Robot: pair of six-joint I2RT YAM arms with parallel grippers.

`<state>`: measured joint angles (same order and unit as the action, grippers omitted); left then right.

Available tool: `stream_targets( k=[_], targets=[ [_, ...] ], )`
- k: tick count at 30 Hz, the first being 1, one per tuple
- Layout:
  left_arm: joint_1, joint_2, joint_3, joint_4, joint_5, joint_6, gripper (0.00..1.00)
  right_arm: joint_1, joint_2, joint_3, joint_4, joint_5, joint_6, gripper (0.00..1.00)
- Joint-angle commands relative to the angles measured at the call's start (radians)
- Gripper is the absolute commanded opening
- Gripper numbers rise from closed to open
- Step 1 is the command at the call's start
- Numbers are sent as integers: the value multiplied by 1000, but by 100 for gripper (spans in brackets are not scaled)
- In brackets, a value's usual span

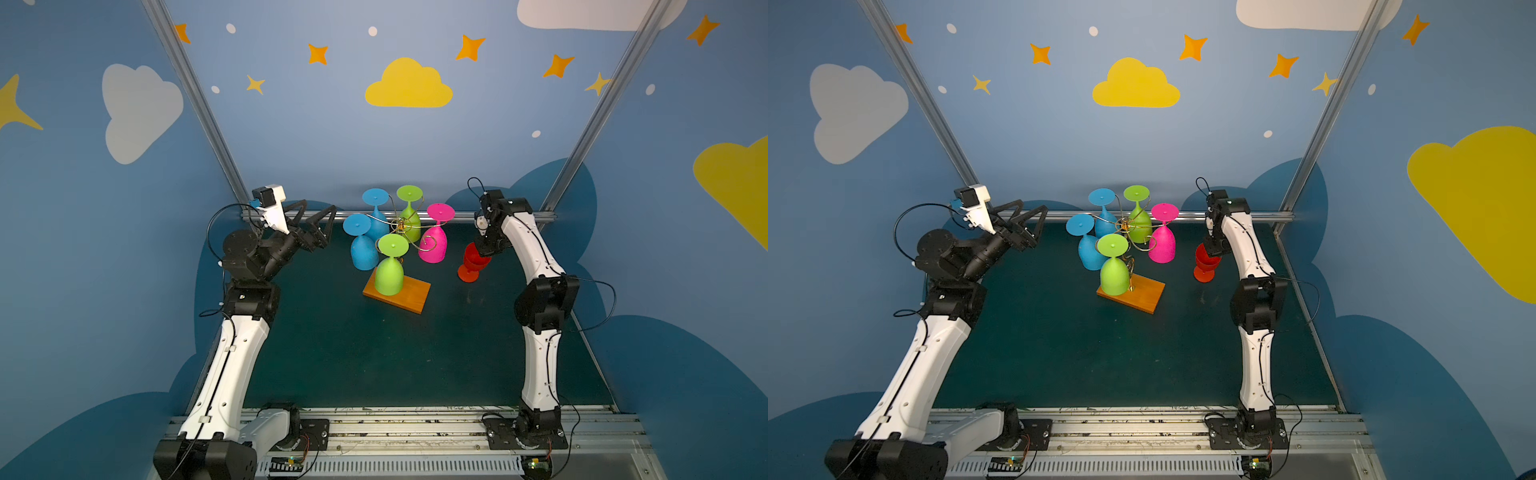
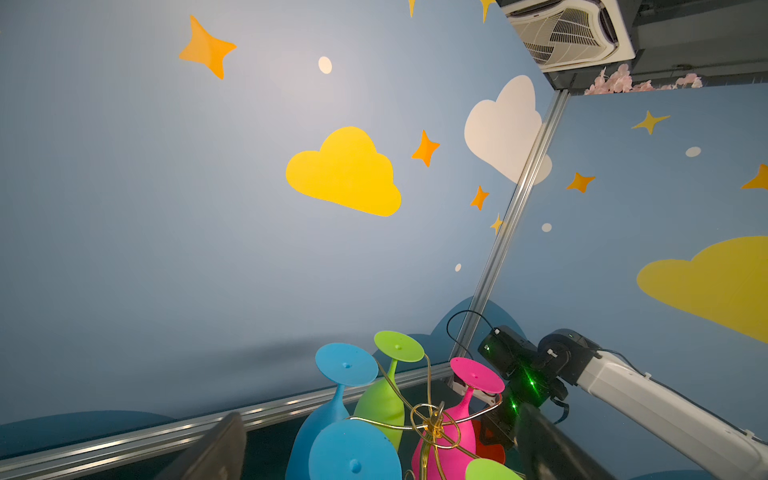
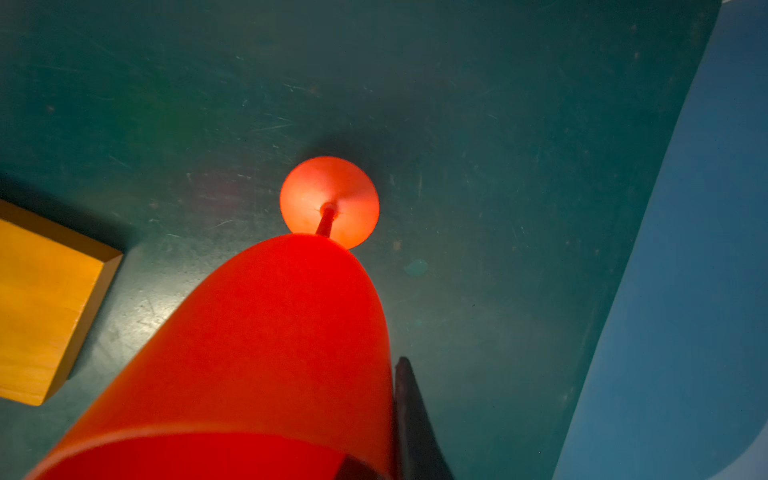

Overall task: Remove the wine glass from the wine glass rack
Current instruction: 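Lower the red glass with the right gripper upright onto the table, then open the right gripper and lift it away from the red glass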

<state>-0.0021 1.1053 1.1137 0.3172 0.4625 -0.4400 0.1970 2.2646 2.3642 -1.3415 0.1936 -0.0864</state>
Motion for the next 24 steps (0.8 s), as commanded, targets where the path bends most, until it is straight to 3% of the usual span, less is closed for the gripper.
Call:
stream_targets(
  k=[1, 7, 17, 24],
  targets=[
    [1, 0, 5, -12, -3, 12, 99, -1, 15, 31, -6, -41, 7, 15],
    [1, 1, 8, -20, -8, 15, 99, -10, 0, 43, 11, -77, 16, 32],
    [1, 4, 8, -27, -19, 20, 99, -33, -108, 41, 95, -192, 63, 37],
    [0, -2, 5, -29, -30, 24, 99, -67, -279, -96, 275, -326, 161, 39]
  ],
)
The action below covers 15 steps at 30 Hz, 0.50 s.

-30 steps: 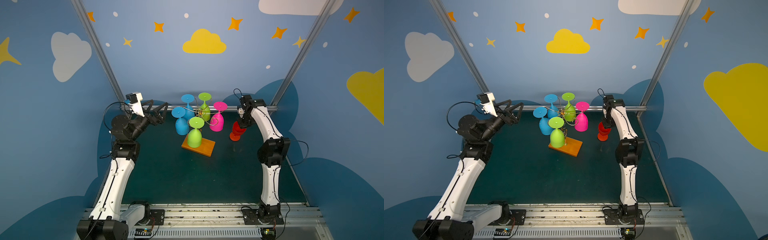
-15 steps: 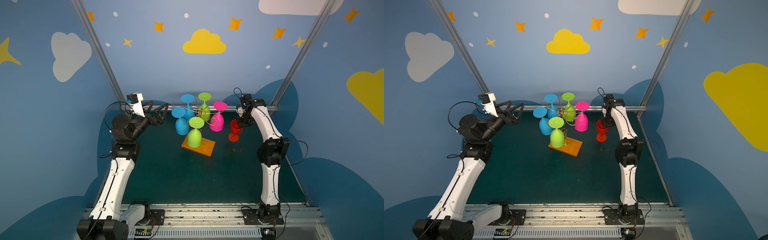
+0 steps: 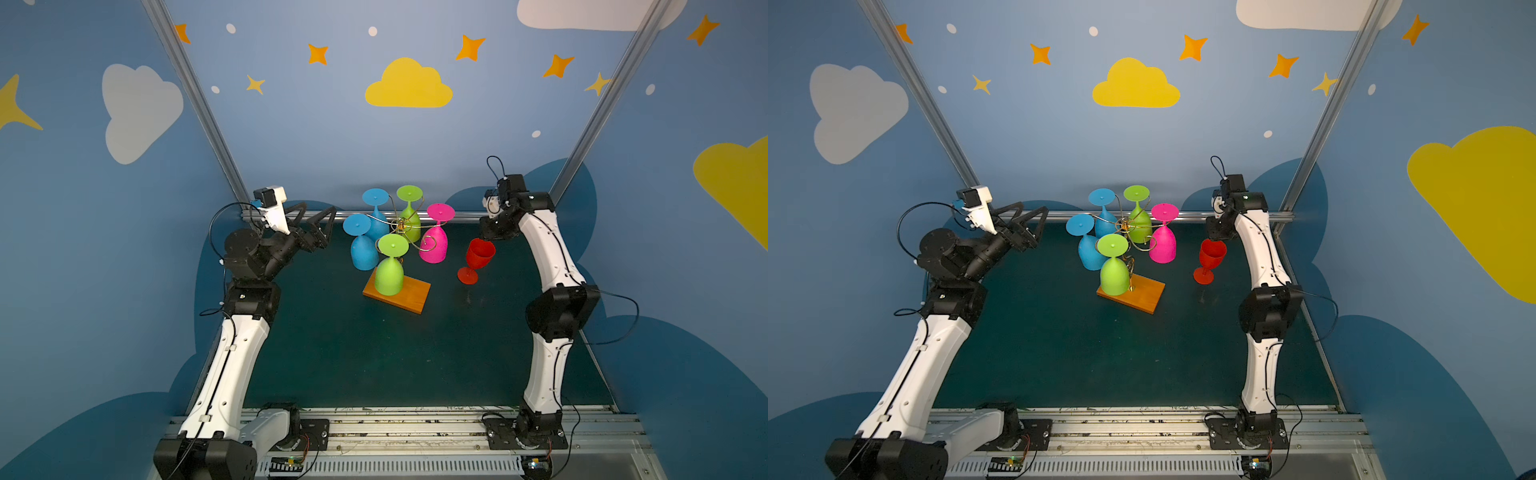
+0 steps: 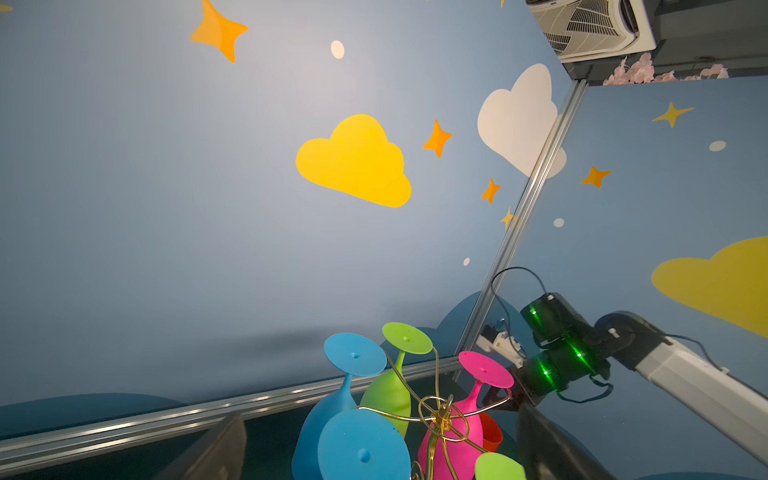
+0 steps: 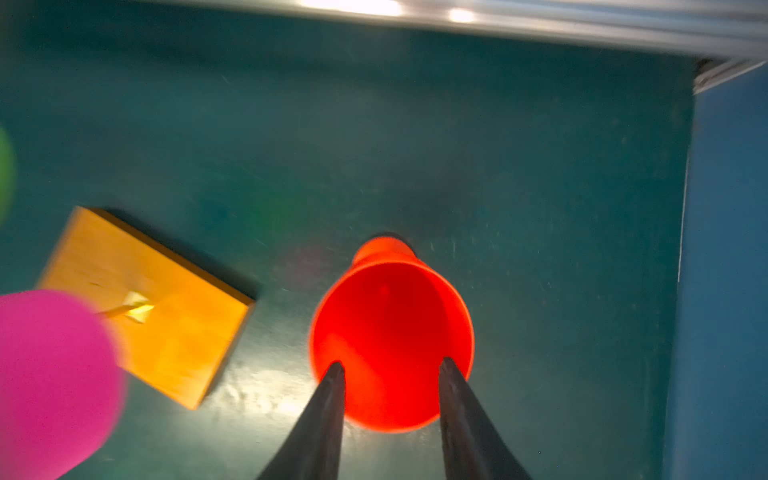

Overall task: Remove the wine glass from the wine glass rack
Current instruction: 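Open the right gripper and lift it away from the red glass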

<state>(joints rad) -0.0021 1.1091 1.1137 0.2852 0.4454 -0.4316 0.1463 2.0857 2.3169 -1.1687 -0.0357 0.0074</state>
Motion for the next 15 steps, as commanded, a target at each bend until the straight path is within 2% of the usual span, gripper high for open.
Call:
stream_targets(
  k=[1, 5, 9, 15],
  targets=[
    [1, -7, 6, 1, -14, 17, 99, -24, -130, -83, 137, -139, 87, 39],
    [1, -9, 2, -3, -20, 22, 99, -57, -312, -328, 381, -351, 185, 39],
    [0, -13, -1, -4, -29, 22, 99, -80, -488, -606, 680, -535, 351, 44],
    [1, -9, -5, 3, -31, 16, 99, -75, -545, -789, 976, -728, 589, 48]
  ],
)
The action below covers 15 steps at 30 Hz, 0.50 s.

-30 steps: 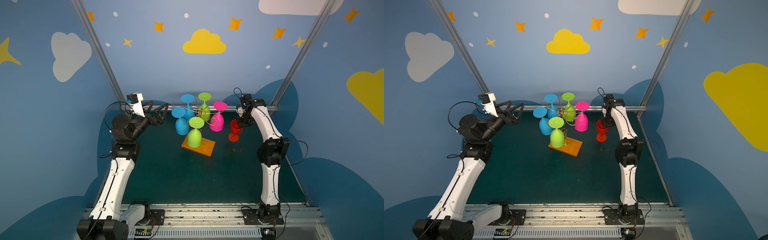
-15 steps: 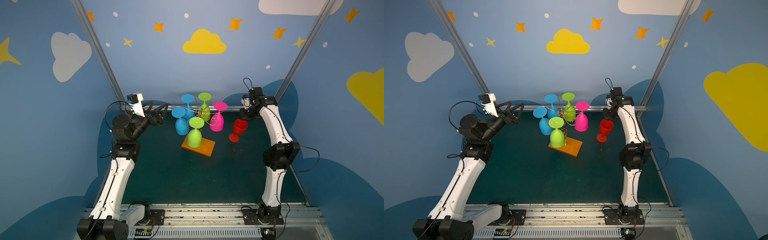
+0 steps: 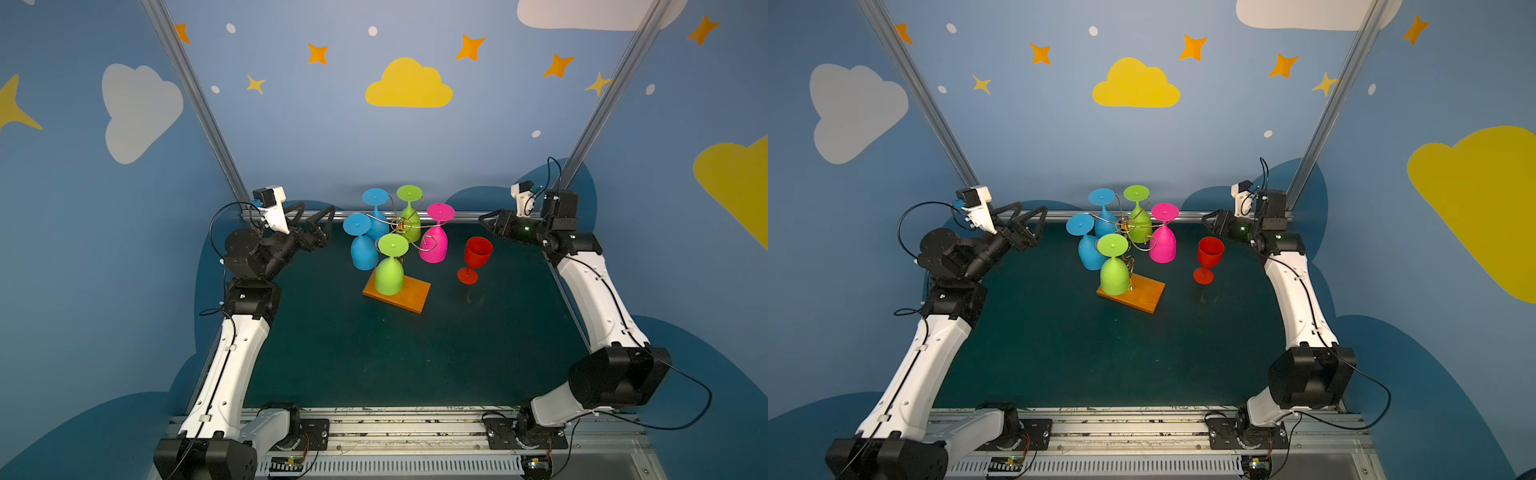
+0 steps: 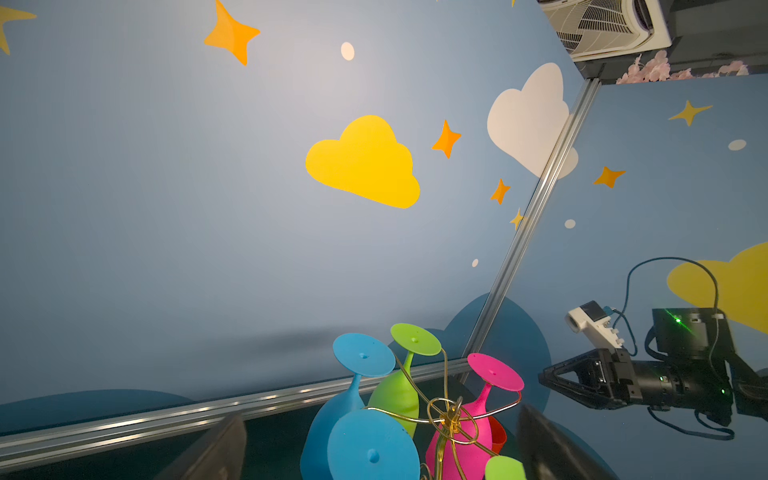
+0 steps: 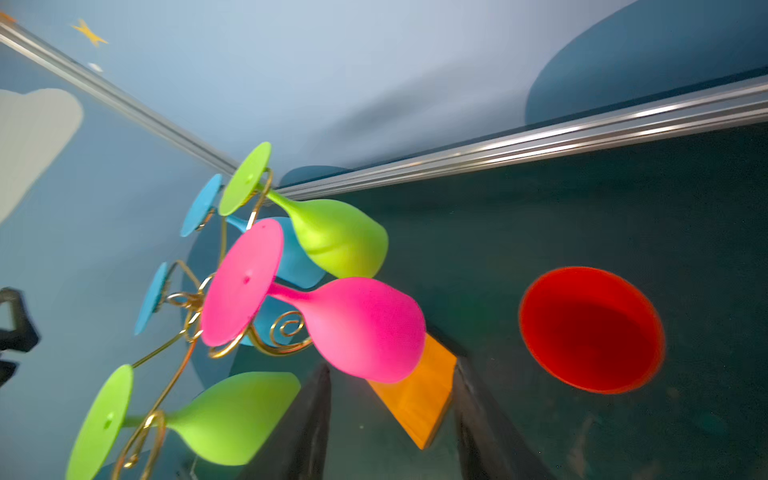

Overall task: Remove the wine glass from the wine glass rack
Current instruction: 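Open the right gripper and lift it away from the red glass, then move the right gripper to the magenta glass's foot on the rack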

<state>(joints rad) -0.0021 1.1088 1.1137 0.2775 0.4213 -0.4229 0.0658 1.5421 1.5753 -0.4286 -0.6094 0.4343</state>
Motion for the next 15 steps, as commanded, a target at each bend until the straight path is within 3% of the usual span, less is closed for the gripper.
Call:
stream_targets(
  k=[1, 10, 15],
  targets=[
    [0, -10, -6, 10, -6, 6, 99, 10, 4, -57, 275, -173, 195, 49],
    [0, -25, -11, 8, -10, 4, 100, 49, 148, 35, 409, -269, 346, 49],
    [-1, -36, -12, 2, -16, 11, 99, 75, 214, 111, 380, -260, 342, 48]
  ],
)
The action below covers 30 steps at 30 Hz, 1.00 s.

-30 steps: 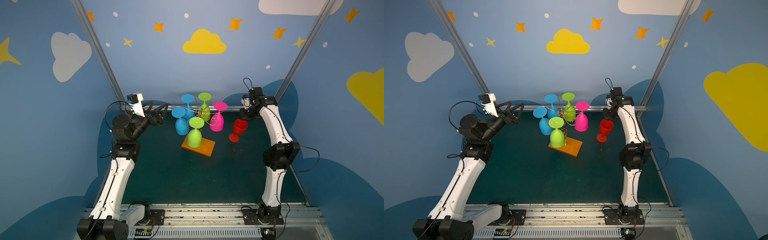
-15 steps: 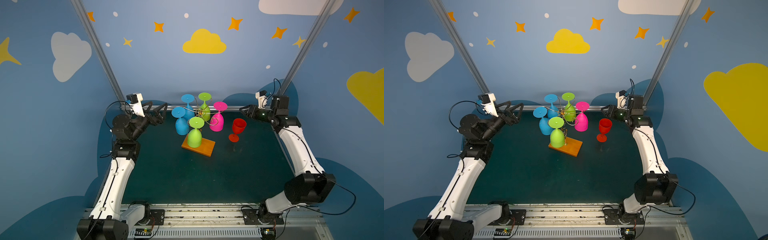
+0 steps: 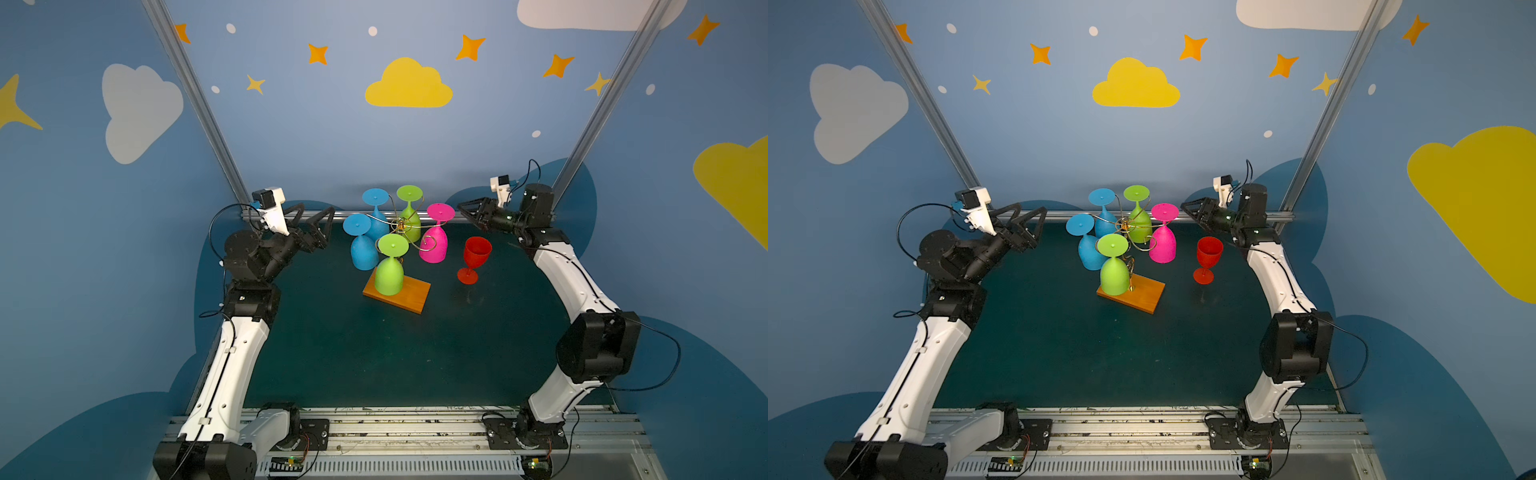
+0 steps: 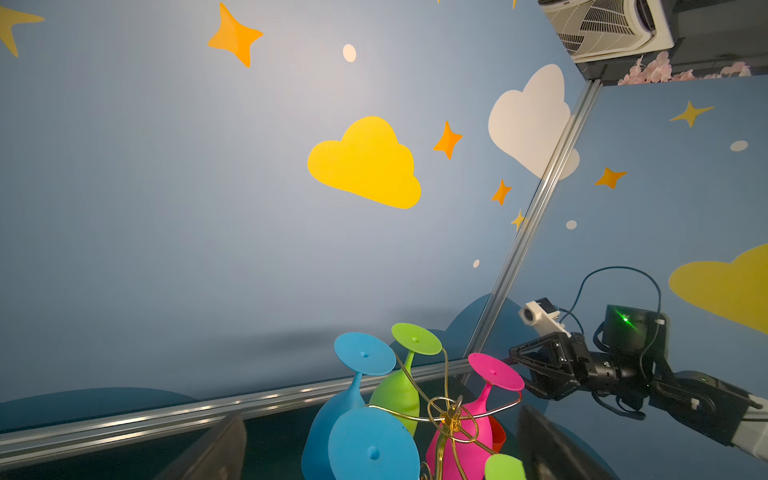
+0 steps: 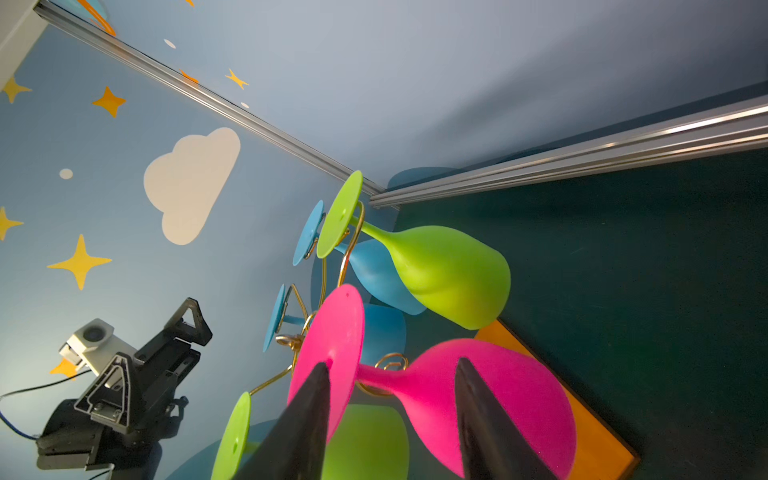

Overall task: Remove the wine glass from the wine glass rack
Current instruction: 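Move the right gripper to the magenta glass's foot on the rack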

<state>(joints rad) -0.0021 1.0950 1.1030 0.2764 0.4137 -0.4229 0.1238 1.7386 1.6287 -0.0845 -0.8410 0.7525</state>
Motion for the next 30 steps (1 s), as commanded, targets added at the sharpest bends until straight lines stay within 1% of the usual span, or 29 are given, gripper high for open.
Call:
stream_targets(
  k=[1, 9, 14, 18, 21, 25, 30],
  targets=[
    [0, -24, -2, 3, -9, 12, 99, 20, 27, 67, 34, -30, 25, 48],
    [0, -21, -2, 4, -7, 11, 99, 52, 82, 101, 75, -49, 72, 46],
    [1, -21, -4, 3, -8, 12, 99, 60, 93, 109, 84, -58, 91, 41],
    [1, -23, -4, 3, -9, 15, 99, 60, 91, 104, 92, -66, 101, 33],
    [0, -24, -4, 3, -8, 14, 99, 60, 85, 93, 104, -70, 113, 24],
    [0, -27, -3, 1, -8, 14, 99, 60, 78, 82, 133, -79, 138, 19],
    [1, -31, -4, 0, -12, 15, 99, 59, 75, 76, 157, -88, 164, 8]
  ],
)
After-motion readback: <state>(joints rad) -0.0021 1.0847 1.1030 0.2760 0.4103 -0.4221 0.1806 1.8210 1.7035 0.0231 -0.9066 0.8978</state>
